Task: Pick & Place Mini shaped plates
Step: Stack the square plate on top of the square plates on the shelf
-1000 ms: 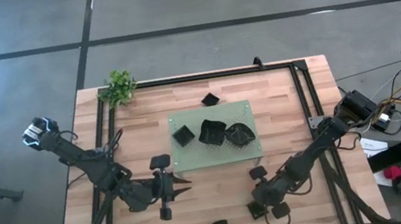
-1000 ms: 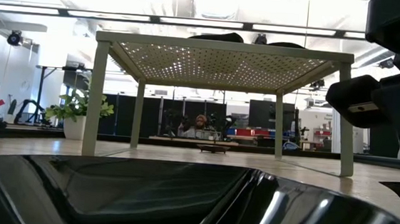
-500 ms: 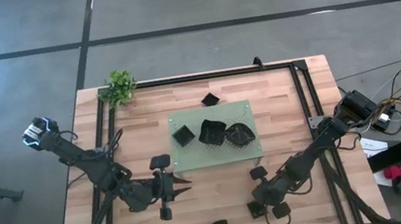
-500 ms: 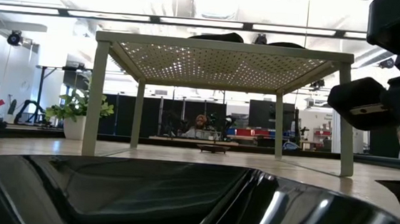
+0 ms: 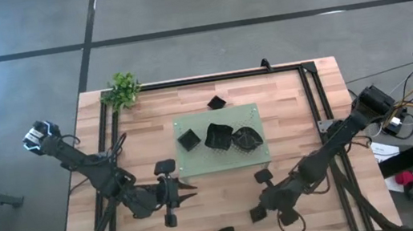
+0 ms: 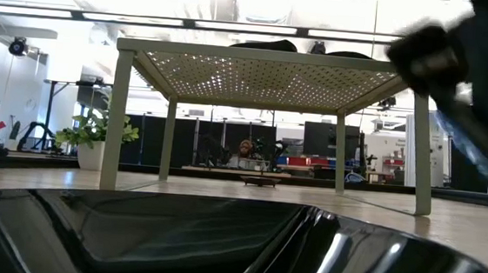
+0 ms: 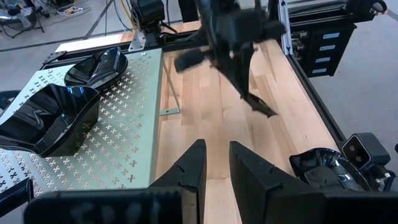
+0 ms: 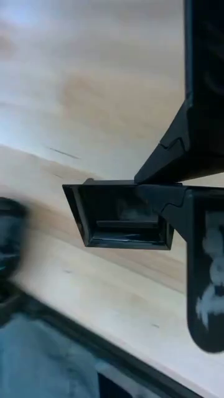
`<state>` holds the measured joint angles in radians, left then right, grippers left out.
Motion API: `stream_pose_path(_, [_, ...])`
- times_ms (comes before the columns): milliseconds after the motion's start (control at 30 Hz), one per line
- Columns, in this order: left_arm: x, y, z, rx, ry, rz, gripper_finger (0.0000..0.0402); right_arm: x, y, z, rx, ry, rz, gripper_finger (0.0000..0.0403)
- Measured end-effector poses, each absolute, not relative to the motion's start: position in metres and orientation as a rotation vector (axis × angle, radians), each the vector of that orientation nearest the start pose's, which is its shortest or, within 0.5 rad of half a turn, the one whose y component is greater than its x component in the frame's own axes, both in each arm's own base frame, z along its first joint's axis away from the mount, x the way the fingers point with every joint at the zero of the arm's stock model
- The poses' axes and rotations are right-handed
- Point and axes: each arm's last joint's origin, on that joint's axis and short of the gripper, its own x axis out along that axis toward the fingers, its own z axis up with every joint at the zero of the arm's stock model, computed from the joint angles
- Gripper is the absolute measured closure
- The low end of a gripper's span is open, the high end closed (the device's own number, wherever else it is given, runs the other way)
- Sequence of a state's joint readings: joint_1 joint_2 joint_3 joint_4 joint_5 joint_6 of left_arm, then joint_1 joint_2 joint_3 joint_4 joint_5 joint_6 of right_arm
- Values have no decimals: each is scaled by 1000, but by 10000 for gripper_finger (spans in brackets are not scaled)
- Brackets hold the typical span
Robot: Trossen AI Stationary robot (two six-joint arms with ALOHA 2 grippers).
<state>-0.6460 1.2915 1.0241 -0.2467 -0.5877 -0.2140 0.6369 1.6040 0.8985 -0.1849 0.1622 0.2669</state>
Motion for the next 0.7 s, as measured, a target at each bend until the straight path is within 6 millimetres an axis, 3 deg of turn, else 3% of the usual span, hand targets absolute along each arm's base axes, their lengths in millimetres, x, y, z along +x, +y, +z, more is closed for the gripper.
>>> stream_pose_path(367, [233, -155, 305, 88, 421, -12, 337, 277, 181, 258, -409, 622, 215, 395])
stream_pose_path(700, [237, -156, 317, 150, 332, -7, 337, 298, 160, 302, -457, 568, 16, 394])
